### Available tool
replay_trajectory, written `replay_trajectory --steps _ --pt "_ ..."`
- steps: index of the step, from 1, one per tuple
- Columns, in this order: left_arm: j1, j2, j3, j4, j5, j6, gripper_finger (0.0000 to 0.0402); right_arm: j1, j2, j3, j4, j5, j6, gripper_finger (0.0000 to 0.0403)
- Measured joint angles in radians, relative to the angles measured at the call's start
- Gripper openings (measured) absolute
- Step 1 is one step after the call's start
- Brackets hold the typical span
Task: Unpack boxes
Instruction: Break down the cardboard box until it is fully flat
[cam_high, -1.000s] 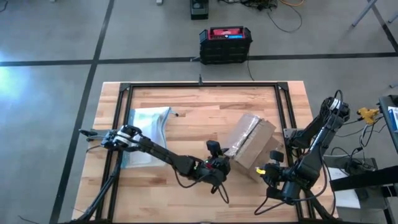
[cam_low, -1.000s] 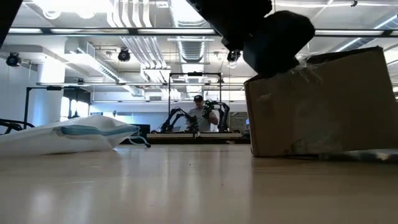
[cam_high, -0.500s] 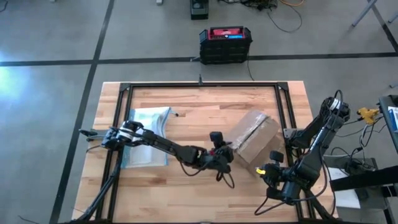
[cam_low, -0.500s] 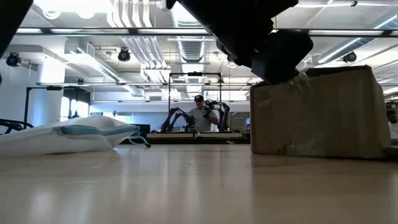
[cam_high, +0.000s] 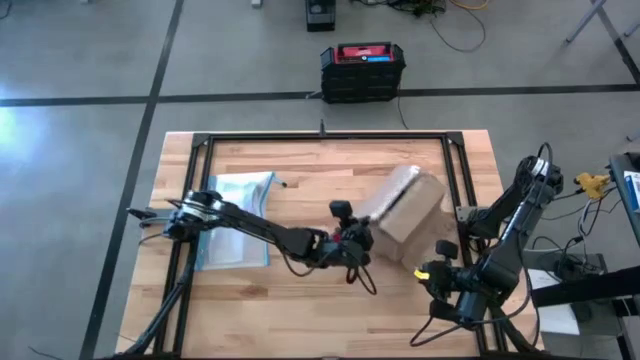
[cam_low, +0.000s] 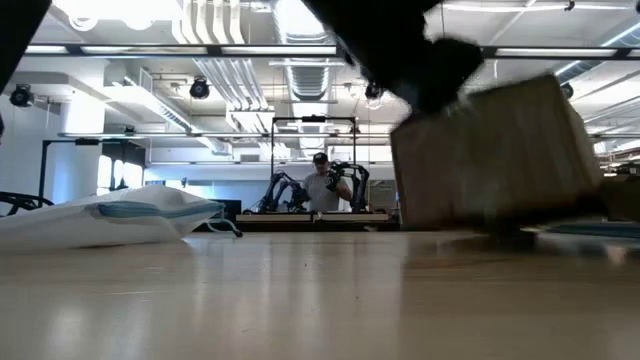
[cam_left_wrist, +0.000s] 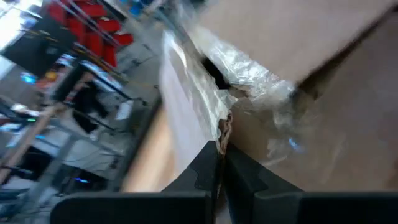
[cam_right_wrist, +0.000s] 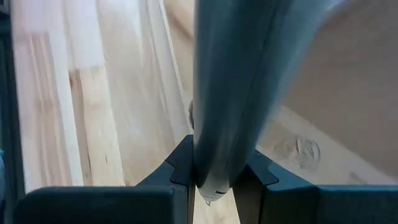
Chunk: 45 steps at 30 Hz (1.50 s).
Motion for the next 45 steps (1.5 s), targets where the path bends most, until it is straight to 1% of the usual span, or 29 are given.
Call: replay_trajectory --steps 3,8,11,14,20,23,26,28,30,32,34,36,38,40,45 --pt "0.019 -0.080 0.000 -0.078 -0.024 0.003 0.0000 0.000 -0.001 0.078 -0.067 0.046 0.002 0.0050" --pt "0.048 -0.214 -0.050 -0.122 -0.015 0.024 0.0000 0.000 -0.002 0.179 -0.117 0.122 -0.037 0.0050" --pt "0.065 -0.301 -0.089 -0.110 0.068 0.020 0.0000 -0.004 -0.002 0.211 -0.125 0.159 -0.060 0.0050" --pt "0.073 -0.358 -0.141 -0.086 0.157 -0.005 0.0000 -0.017 -0.002 0.235 -0.123 0.205 -0.096 0.0050" --pt "0.060 -0.404 -0.259 -0.007 0.196 -0.044 0.0000 -0.077 -0.002 0.284 -0.121 0.309 -0.221 0.0050" --pt "0.043 -0.403 -0.331 0.094 0.225 -0.063 0.0000 -0.134 -0.002 0.297 -0.122 0.344 -0.295 0.0050" --pt "0.024 -0.398 -0.411 0.229 0.267 -0.032 0.0000 -0.215 -0.002 0.302 -0.090 0.343 -0.393 0.0050" --pt "0.012 -0.398 -0.452 0.320 0.290 0.006 0.0000 -0.274 -0.002 0.304 -0.042 0.323 -0.494 0.0050" --pt "0.000 -0.402 -0.480 0.370 0.303 0.054 0.0000 -0.336 -0.003 0.304 0.002 0.269 -0.600 0.0050" --pt "-0.011 -0.402 -0.491 0.374 0.332 0.071 0.0000 -0.399 -0.004 0.304 0.023 0.198 -0.705 0.0050" --pt "-0.017 -0.402 -0.497 0.374 0.391 0.072 0.0000 -0.456 -0.001 0.304 0.024 0.150 -0.794 0.0050" --pt "-0.025 -0.402 -0.501 0.377 0.406 0.071 0.0000 -0.508 0.008 0.304 0.043 0.098 -0.873 0.0050" --pt "-0.027 -0.402 -0.510 0.377 0.371 0.066 0.0000 -0.537 0.022 0.301 0.081 0.023 -0.920 0.0050" --pt "-0.025 -0.408 -0.531 0.375 0.347 0.072 0.0000 -0.543 0.043 0.299 0.132 -0.050 -0.949 0.0050" --pt "0.007 -0.437 -0.566 0.383 0.346 0.077 0.0000 -0.543 0.142 0.298 0.170 -0.198 -0.961 0.0050"
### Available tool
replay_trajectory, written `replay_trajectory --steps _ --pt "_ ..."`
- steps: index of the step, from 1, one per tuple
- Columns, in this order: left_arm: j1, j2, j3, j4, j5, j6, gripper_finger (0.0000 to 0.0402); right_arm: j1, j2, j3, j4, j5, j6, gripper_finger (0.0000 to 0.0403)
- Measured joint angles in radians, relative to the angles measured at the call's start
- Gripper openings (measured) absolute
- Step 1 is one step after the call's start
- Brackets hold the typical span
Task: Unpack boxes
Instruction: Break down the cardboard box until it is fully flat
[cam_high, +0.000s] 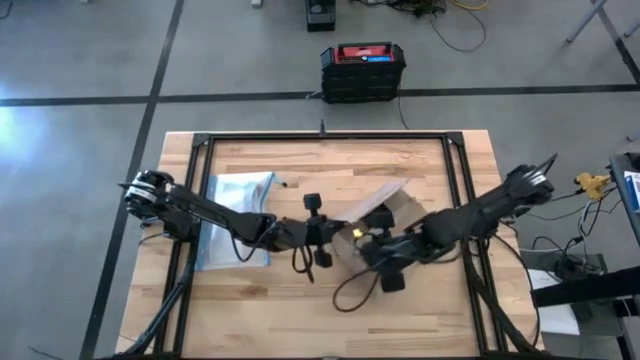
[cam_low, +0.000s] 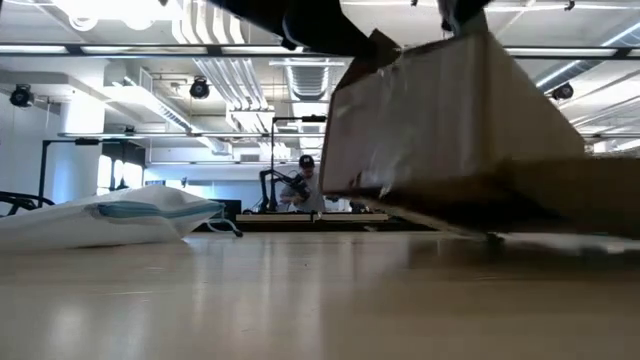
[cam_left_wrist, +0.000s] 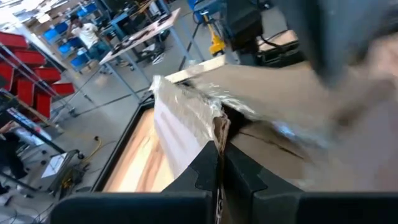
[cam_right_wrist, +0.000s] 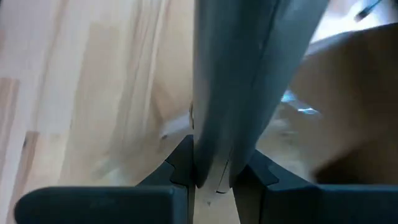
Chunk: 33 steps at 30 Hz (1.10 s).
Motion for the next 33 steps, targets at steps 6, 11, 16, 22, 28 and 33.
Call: replay_trajectory --steps 6,11,16,22,28,33 --pt "0.034 -0.054 -0.007 -0.015 0.023 0.051 0.0000 0.000 0.145 0.000 0.002 -0.055 0.072 0.0050" --pt "0.055 -0.143 -0.016 -0.088 0.024 0.076 0.0000 0.000 0.182 0.003 0.000 0.001 0.121 0.0050" --pt "0.065 -0.247 -0.068 -0.111 0.022 0.152 0.0000 0.002 0.134 0.089 0.000 0.057 0.081 0.0050" --pt "0.087 -0.382 -0.086 -0.090 0.077 0.253 0.0000 -0.005 0.033 0.167 0.001 0.234 0.006 0.0050" --pt "0.170 -0.507 -0.086 -0.120 0.081 0.270 0.0000 -0.006 -0.028 0.138 -0.063 0.288 0.164 0.0050" --pt "0.280 -0.573 -0.086 -0.136 0.102 0.231 0.0000 -0.010 -0.026 0.031 -0.143 0.104 0.411 0.0050"
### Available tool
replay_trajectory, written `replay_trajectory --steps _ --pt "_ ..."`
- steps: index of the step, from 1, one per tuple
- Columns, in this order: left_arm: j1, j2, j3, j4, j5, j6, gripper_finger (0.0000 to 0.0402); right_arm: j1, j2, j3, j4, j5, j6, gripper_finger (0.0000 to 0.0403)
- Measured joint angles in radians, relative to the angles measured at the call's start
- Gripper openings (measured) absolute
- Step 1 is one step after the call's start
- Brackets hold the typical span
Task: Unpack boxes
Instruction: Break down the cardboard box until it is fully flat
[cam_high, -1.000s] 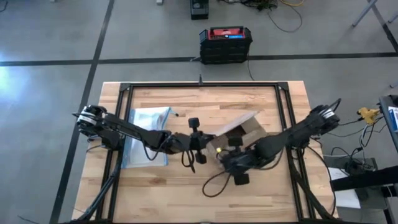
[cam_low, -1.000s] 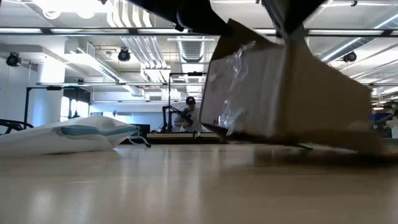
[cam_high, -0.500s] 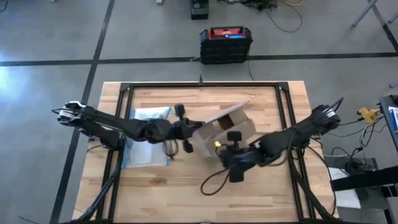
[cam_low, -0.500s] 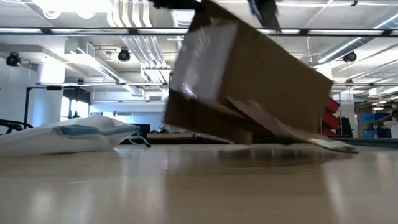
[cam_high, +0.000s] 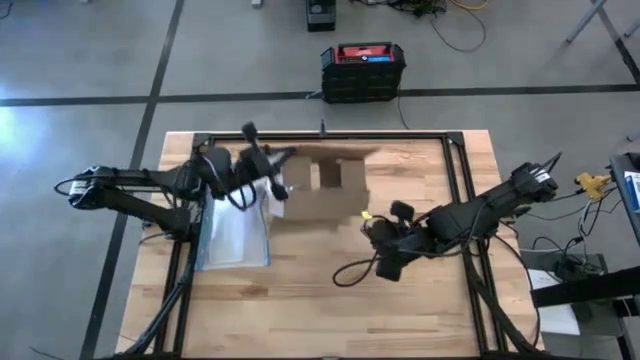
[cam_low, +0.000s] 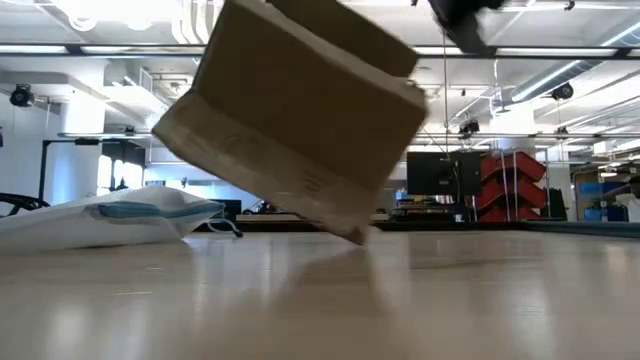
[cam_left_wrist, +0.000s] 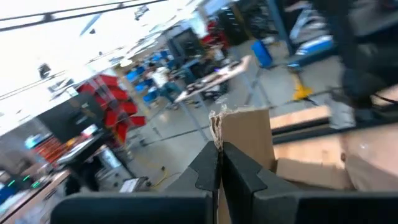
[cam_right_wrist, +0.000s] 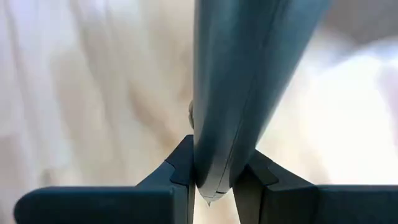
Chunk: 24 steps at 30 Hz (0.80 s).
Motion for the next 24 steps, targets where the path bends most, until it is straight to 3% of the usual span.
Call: replay_trajectory --steps 5,9,14,19,24 --pt "0.108 -0.030 0.000 0.042 0.017 -0.007 0.0000 -0.010 0.006 -0.164 0.010 -0.248 0.228 0.0050" --pt "0.166 -0.035 0.012 0.140 0.129 -0.044 0.0000 -0.031 0.004 -0.339 0.027 -0.426 0.463 0.0050" --pt "0.173 -0.039 0.099 0.167 0.177 -0.023 0.0000 -0.023 -0.006 -0.562 0.221 -0.656 0.698 0.0050" --pt "0.164 -0.063 0.178 0.010 0.178 -0.018 0.0000 -0.002 -0.007 -0.721 0.420 -0.771 0.876 0.0051" --pt "0.164 -0.103 0.198 -0.179 0.180 -0.053 0.0000 0.039 -0.013 -0.770 0.453 -0.822 1.029 0.0060"
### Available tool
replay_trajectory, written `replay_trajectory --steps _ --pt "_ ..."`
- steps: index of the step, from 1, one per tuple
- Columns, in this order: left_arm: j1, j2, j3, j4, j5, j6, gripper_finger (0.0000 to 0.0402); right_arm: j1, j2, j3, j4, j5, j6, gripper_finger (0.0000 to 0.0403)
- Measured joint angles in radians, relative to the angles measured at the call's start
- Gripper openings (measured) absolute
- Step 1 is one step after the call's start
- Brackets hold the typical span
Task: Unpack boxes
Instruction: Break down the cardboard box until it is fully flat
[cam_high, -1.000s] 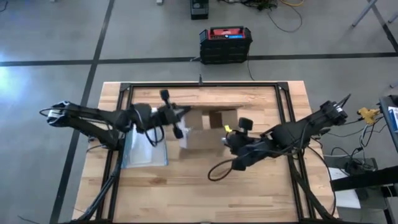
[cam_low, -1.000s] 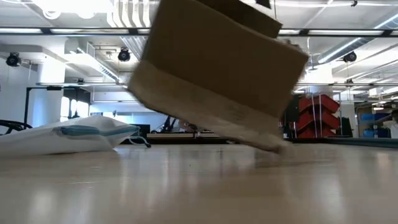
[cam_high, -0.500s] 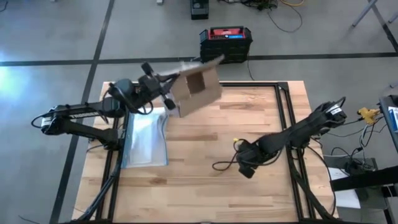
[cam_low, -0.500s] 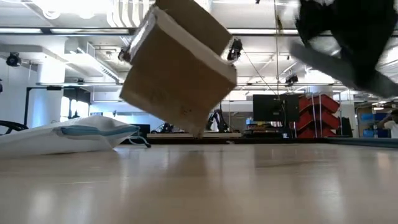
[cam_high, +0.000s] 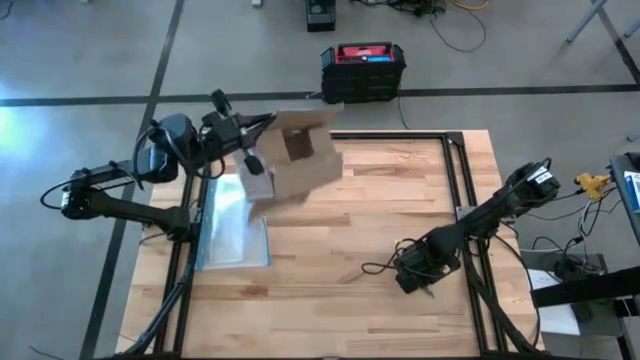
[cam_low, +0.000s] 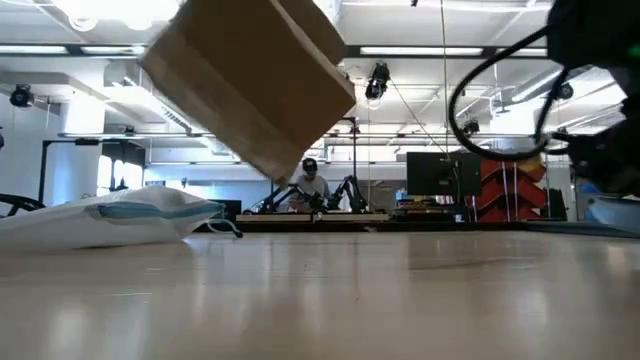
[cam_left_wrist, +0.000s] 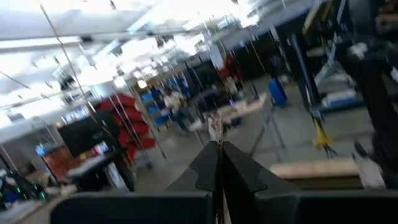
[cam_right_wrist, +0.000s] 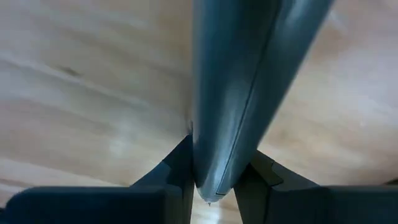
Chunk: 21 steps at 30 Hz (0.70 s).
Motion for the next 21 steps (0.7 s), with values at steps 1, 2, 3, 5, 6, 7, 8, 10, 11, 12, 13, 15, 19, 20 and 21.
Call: replay_trajectory --steps 1,2,3,5,6,7,8,10,11,12,13,15,19,20,21 --pt "0.000 -0.005 0.000 -0.025 0.000 -0.002 0.0000 0.010 -0.002 -0.001 -0.003 -0.011 0.004 0.0065" --pt "0.001 -0.009 0.000 -0.049 0.000 -0.004 0.0000 0.016 -0.005 -0.002 -0.003 -0.020 0.001 0.0071" --pt "0.001 -0.013 0.000 -0.069 0.000 -0.011 0.0000 0.021 -0.006 -0.001 -0.011 -0.024 -0.007 0.0077" --pt "0.001 -0.016 0.000 -0.096 0.000 -0.036 0.0000 0.035 -0.006 0.010 -0.041 -0.021 -0.029 0.0090" --pt "0.001 -0.016 0.000 -0.106 0.000 -0.047 0.0000 0.041 -0.006 0.020 -0.053 -0.022 -0.040 0.0097" --pt "0.001 -0.014 0.000 -0.114 0.000 -0.055 0.0000 0.047 -0.004 0.031 -0.074 -0.023 -0.054 0.0104" --pt "0.001 -0.013 0.000 -0.122 0.000 -0.062 0.0000 0.054 -0.003 0.038 -0.099 -0.022 -0.062 0.0112" --pt "0.001 -0.008 -0.001 -0.141 0.000 -0.081 0.0000 0.070 -0.001 0.044 -0.173 -0.022 -0.073 0.0128" --pt "0.001 -0.003 -0.001 -0.138 0.000 -0.091 0.0000 0.078 -0.001 0.046 -0.213 -0.022 -0.080 0.0137" --pt "0.001 -0.002 -0.001 -0.134 0.000 -0.104 0.0000 0.085 -0.003 0.051 -0.247 -0.019 -0.092 0.0146" --pt "0.001 -0.002 -0.002 -0.128 -0.001 -0.114 0.0000 0.090 -0.003 0.060 -0.284 -0.011 -0.109 0.0155" --pt "0.001 -0.002 -0.002 -0.098 0.002 -0.131 0.0000 0.097 -0.004 0.088 -0.372 0.014 -0.129 0.0173" --pt "0.001 -0.004 0.002 -0.089 0.051 -0.168 0.0000 0.095 -0.005 0.193 -0.505 0.145 -0.182 0.0203" --pt "0.001 -0.004 0.000 -0.094 0.066 -0.172 0.0000 0.095 -0.005 0.225 -0.535 0.193 -0.195 0.0209" --pt "0.001 -0.004 -0.004 -0.098 0.081 -0.180 0.0000 0.095 -0.005 0.260 -0.569 0.243 -0.217 0.0214"
